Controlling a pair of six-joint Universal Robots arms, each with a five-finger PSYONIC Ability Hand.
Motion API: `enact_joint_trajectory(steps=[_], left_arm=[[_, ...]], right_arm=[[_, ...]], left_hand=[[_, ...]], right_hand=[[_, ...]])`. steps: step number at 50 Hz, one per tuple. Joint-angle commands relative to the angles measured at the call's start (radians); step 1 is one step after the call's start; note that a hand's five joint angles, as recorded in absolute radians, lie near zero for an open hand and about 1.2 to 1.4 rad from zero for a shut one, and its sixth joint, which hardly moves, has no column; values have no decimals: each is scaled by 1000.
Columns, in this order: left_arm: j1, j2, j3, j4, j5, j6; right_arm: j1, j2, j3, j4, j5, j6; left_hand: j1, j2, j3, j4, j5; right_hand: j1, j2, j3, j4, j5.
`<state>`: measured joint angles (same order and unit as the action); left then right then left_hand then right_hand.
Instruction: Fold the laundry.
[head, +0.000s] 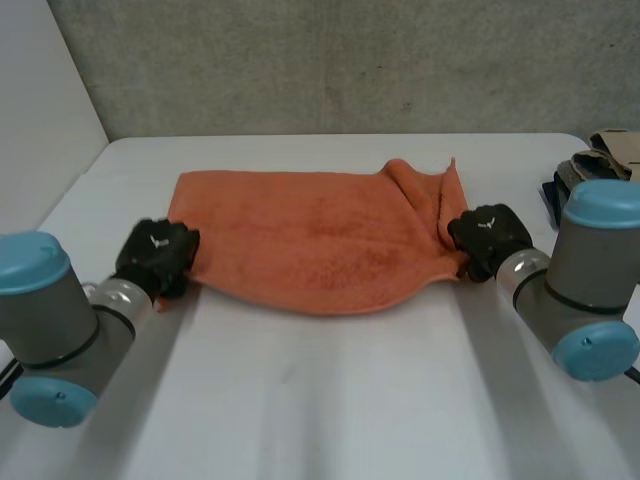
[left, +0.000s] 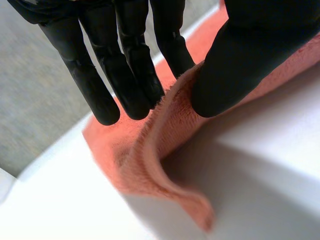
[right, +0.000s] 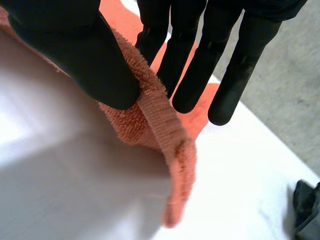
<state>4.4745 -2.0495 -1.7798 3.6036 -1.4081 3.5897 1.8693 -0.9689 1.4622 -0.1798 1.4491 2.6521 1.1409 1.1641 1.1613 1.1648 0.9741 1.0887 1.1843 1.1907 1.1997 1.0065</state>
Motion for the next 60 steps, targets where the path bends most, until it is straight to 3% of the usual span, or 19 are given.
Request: enact_joint_trajectory(steps=[1,4,7,16,26,35,39,40,42,47,50,54,55,60], left_arm=[[25,3,19,-58,14,14],[49,32,19,-72,38,-5],[68,45,19,-83,54,-34],[141,48,13,-146,67,-104],[175,11,57,-230,166,-276],[150,-72,128,-223,118,-286],[141,-104,158,-210,69,-275],[140,-107,164,-209,51,-263],[143,-100,165,-212,43,-249],[146,30,94,-258,40,-177],[141,124,48,-313,54,-119],[141,262,-29,-517,54,58],[147,294,-50,-622,32,155],[167,351,-90,-859,-17,334]], right_arm=[[-16,-42,56,-49,1,25],[-33,-54,64,-53,-1,35],[-45,-56,66,-55,-1,46],[-64,-51,66,-52,-1,54],[-44,-40,67,-52,5,54],[-42,-45,79,-53,7,51],[-48,-53,78,-50,5,51],[-53,-59,76,-47,5,49],[-56,-66,75,-40,5,48],[-52,-102,70,57,2,-26],[-53,-142,78,196,10,-183],[-64,-215,119,417,46,-392],[-73,-243,150,507,66,-467],[-84,-287,204,611,73,-621]], left_hand=[[-221,-245,-242,-245,-229],[-494,-517,-515,-518,-502],[-599,-622,-619,-623,-606],[-596,-619,-616,-620,-603],[-549,-572,-569,-573,-556],[-496,-519,-516,-520,-504],[-230,-253,-250,-254,-237],[82,59,62,58,75],[255,232,234,231,247],[255,232,235,231,248],[255,232,235,231,248],[255,232,235,231,248],[255,232,235,231,248],[255,232,235,231,248]], right_hand=[[308,212,206,197,215],[308,212,206,197,215],[308,212,206,197,215],[308,212,206,197,215],[308,212,206,197,215],[308,212,206,197,215],[308,212,206,197,215],[308,212,206,197,215],[308,212,206,197,215],[308,212,206,197,215],[308,212,206,197,215],[308,212,206,197,215],[308,212,206,197,215],[308,212,206,197,215]])
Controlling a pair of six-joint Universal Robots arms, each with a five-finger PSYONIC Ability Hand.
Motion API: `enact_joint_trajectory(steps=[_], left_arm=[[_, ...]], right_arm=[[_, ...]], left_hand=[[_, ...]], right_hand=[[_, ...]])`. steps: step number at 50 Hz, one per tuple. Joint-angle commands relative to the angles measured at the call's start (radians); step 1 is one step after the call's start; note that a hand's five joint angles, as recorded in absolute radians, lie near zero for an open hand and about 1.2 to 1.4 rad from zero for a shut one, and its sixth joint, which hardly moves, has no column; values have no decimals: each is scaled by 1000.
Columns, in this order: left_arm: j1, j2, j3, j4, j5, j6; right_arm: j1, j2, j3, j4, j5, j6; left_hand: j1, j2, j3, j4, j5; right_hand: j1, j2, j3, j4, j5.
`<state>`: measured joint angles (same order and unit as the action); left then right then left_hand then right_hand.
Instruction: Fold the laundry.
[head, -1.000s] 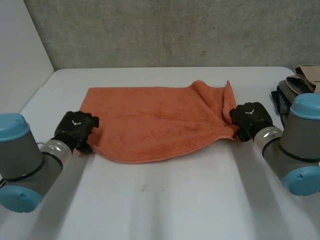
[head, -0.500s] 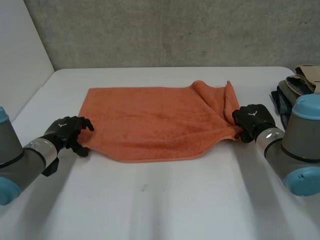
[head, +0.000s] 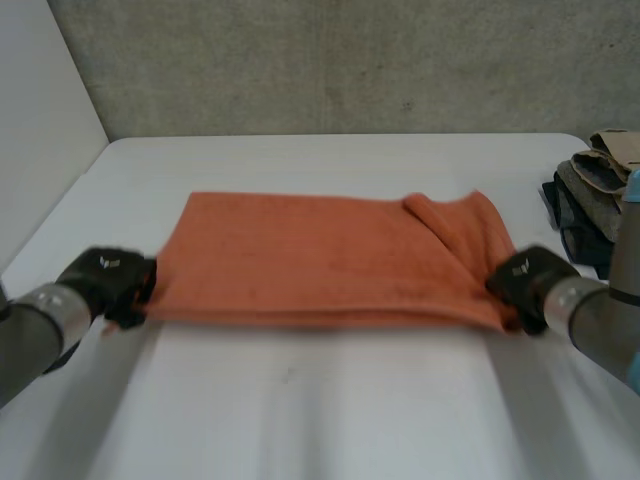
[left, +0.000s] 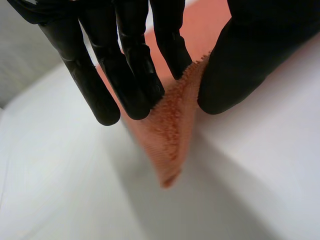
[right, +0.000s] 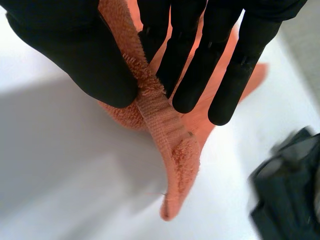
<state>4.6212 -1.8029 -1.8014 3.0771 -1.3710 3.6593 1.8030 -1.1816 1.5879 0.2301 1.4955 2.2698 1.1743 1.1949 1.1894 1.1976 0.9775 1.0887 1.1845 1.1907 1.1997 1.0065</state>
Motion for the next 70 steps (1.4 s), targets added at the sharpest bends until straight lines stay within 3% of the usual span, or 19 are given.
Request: enact_joint_trajectory(steps=[1,7,14,19,24,29,33,35,40,45,54,62,64,65,66,70], left_arm=[[15,109,-69,-334,-48,265],[-62,71,-20,-232,-28,193],[-130,-71,103,-68,-112,166],[-139,-228,302,142,-149,203],[-131,-242,525,297,-102,185],[-130,-196,707,465,-77,33],[-107,-184,812,590,-144,-157],[-95,-185,829,585,-157,-186],[-76,-185,824,482,-138,-225],[-78,-178,697,407,-94,-243],[-96,-208,335,488,-20,-209],[-93,-219,126,542,-11,-160],[-93,-207,106,542,-14,-160],[-94,-188,88,542,-17,-163],[-96,-178,80,542,-17,-165],[-99,-118,43,542,-11,-185]], right_arm=[[-13,-75,79,195,20,-240],[27,-23,67,166,29,-190],[41,25,-15,37,52,-79],[76,115,-188,-122,92,-1],[122,148,-457,-270,152,85],[144,114,-624,-555,192,304],[139,73,-631,-870,169,451],[139,77,-632,-916,160,470],[139,111,-651,-842,105,488],[147,151,-620,-633,28,525],[144,252,-490,-376,-29,468],[119,358,-445,-210,-11,323],[108,358,-441,-210,-6,335],[99,353,-434,-215,0,364],[96,347,-431,-218,2,382],[64,289,-395,-225,-3,477]], left_hand=[[222,201,207,199,244],[222,201,207,199,244],[222,201,207,199,244],[222,201,207,199,244],[222,201,207,199,244],[222,201,207,199,244],[222,201,207,199,244],[222,201,207,199,244],[222,201,207,199,244],[222,201,207,199,244],[222,201,207,199,244],[222,201,207,199,244],[222,201,207,199,244],[222,201,207,199,244],[222,201,207,199,244],[222,201,207,199,244]], right_hand=[[308,212,206,197,215],[308,212,206,197,215],[308,212,206,197,215],[308,212,206,197,215],[308,212,206,197,215],[308,212,206,197,215],[308,212,206,197,215],[308,212,206,197,215],[308,212,206,197,215],[308,212,206,197,215],[308,212,206,197,215],[304,208,202,193,212],[15,-81,-87,-96,-77],[-297,-393,-399,-408,-390],[-440,-536,-542,-551,-532],[-617,-713,-719,-728,-710]])
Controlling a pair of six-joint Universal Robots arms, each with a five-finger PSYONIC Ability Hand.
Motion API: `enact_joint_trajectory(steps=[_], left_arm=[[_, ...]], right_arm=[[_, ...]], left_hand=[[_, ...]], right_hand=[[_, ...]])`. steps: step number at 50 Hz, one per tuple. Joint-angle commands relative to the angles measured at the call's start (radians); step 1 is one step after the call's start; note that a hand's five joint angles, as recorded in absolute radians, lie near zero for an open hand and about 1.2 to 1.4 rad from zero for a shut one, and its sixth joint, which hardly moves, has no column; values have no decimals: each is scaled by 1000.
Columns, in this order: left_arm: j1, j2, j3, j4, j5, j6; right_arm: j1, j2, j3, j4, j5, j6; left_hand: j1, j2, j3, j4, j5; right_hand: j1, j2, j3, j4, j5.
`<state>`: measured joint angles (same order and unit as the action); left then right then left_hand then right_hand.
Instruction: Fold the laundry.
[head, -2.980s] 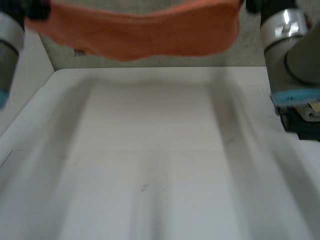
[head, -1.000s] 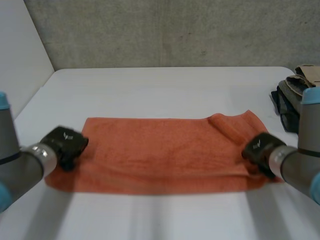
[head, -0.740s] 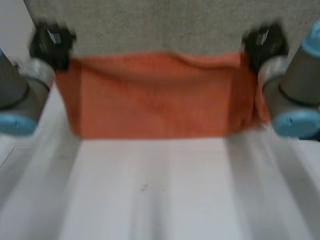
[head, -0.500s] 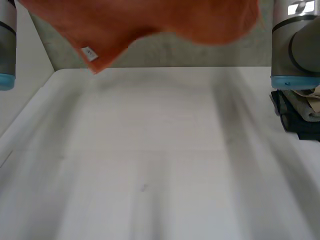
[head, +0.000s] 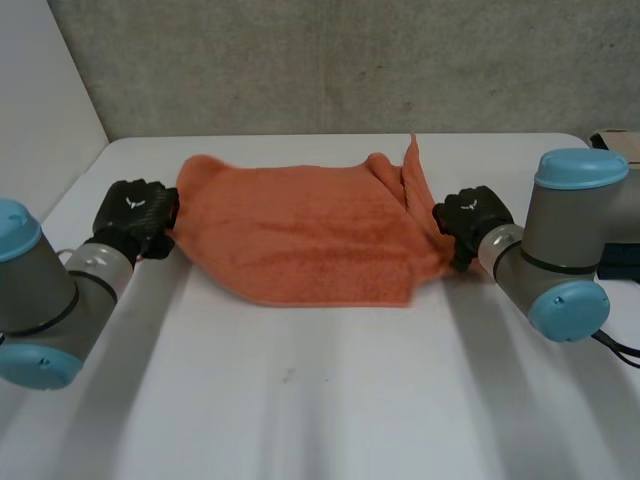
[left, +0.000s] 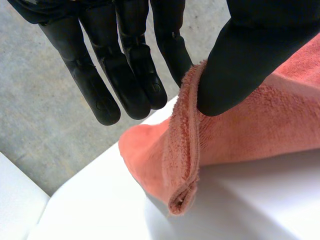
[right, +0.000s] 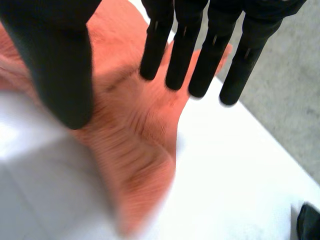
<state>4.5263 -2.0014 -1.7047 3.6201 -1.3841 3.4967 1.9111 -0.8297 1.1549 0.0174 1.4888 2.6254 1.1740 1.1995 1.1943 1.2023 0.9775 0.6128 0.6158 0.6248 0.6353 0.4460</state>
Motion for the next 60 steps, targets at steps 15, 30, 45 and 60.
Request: enact_joint_trajectory(steps=[15,30,45,60], left_arm=[[27,177,-65,-29,2,-100],[46,173,-53,-34,8,-104],[63,182,-52,-99,17,-93],[155,365,-145,-920,48,428]], right_arm=[[-195,-253,253,72,-131,274],[-133,-108,342,-231,-116,186],[-122,-23,245,-286,-71,159],[-297,-446,558,409,-3,-678]], left_hand=[[222,197,202,194,244],[222,197,202,194,244],[222,197,202,194,244],[222,197,202,194,244]], right_hand=[[-195,-198,-207,-217,-202],[-98,-101,-110,-120,-106],[783,780,771,761,776],[783,780,771,761,776]])
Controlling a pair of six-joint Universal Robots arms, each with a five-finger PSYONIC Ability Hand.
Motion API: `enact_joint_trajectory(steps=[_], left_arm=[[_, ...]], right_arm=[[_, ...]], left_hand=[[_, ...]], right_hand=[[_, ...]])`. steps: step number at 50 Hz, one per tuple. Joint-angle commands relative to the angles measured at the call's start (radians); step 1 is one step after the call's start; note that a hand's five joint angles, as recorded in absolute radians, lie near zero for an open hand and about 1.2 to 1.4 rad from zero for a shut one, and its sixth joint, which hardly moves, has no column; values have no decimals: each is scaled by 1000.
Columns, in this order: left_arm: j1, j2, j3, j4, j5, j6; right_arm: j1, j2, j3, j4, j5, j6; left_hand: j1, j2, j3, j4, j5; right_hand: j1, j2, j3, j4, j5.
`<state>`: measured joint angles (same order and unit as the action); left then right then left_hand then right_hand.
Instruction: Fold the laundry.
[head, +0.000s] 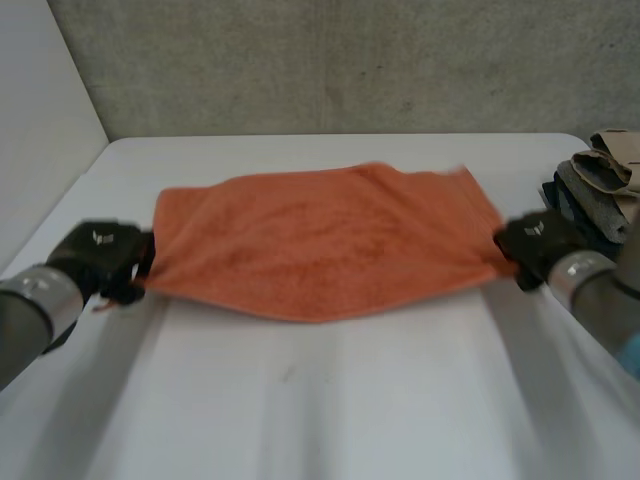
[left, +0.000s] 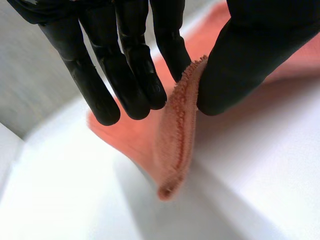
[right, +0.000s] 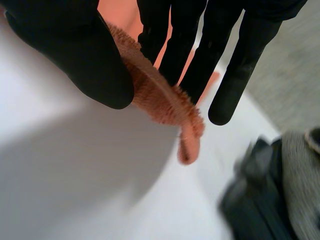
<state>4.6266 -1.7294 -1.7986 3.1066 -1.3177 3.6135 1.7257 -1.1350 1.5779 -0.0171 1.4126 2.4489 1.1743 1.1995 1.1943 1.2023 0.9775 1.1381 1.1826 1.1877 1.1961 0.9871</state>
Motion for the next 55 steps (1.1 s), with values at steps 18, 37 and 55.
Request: enact_joint_trajectory(steps=[18,37,55], left_arm=[[-74,-113,156,-96,-15,223],[-175,-496,559,32,-250,198],[-232,-446,561,59,-239,94]], right_arm=[[17,35,-85,162,98,-213],[78,264,-292,-244,186,-123],[104,261,-354,-187,259,-21]], left_hand=[[222,197,202,194,244],[222,197,202,194,244],[-1000,-1025,-1020,-1028,-978]], right_hand=[[258,214,209,200,235],[258,214,209,200,235],[-964,-1008,-1013,-1022,-987]])
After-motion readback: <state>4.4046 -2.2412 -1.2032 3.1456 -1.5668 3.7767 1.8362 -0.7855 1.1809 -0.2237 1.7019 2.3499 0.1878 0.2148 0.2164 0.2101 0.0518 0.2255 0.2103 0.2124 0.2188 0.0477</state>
